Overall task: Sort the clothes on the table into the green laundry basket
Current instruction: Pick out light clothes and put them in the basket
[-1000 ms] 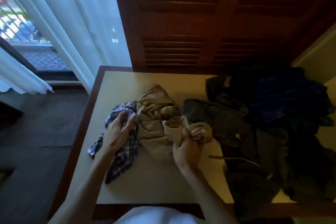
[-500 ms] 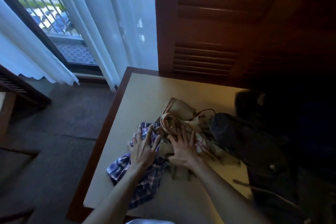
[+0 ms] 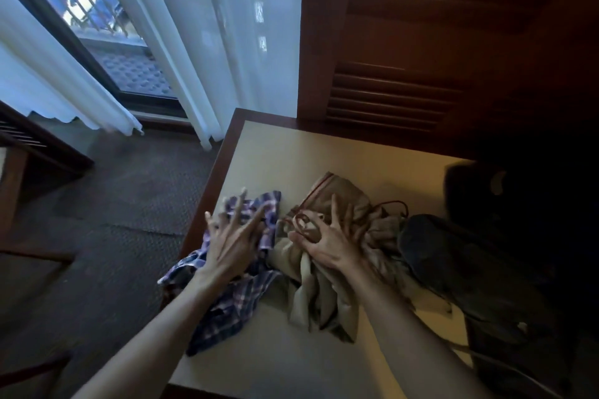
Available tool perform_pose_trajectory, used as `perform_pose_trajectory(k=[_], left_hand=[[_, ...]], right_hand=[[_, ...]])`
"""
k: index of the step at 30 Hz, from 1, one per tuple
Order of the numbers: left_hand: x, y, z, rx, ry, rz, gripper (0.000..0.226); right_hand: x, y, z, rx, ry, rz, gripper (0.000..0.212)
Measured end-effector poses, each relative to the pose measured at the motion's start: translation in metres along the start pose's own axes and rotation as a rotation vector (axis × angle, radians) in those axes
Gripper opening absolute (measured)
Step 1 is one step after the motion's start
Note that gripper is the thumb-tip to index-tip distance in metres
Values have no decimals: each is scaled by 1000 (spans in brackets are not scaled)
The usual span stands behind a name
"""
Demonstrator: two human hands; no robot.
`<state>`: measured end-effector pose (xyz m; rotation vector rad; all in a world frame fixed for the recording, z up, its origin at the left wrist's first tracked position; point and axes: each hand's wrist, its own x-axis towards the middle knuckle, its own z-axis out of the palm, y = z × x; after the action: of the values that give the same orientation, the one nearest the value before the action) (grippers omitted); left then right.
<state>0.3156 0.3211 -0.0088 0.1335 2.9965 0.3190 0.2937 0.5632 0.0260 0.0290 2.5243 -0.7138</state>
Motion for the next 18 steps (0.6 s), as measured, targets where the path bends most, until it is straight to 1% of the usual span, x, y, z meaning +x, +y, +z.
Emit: perform_pose_trajectory(k=[2,4,6,8,9,10,11,13,14,16,18], left_hand=[[-3,17,10,9,-84,46,56],[-5,23,19,31,-123,-20,61],[-5,26,22,64,-95,-89,69],[-5,26,28,104,-16,-62,70],[-2,26,29,116,24,-34,68],[0,27,30,115,53,-18,65],[-1,27,30,111,74,-19,62],[-3,25,30,107,90,-36,57],[-3,25,31,106,91,-40,55],[-1,26,33,103,91,-45,54],[0,29,34,101,89,-58,55]], right_hand=[[11,0,15,-21,24,34,82],[23,0,21,-112,51,41,85],[26,3,22,-239,80,41,86],[21,4,25,-268,114,20,86],[21,4,25,-236,134,18,86],[19,1,23,-180,123,22,88],[17,-3,20,-112,66,24,92],[7,-6,21,-18,-110,2,99],[0,-4,23,-25,-168,-30,99],[-16,3,34,-127,-182,-97,106],[-24,12,51,-247,-99,-139,111]])
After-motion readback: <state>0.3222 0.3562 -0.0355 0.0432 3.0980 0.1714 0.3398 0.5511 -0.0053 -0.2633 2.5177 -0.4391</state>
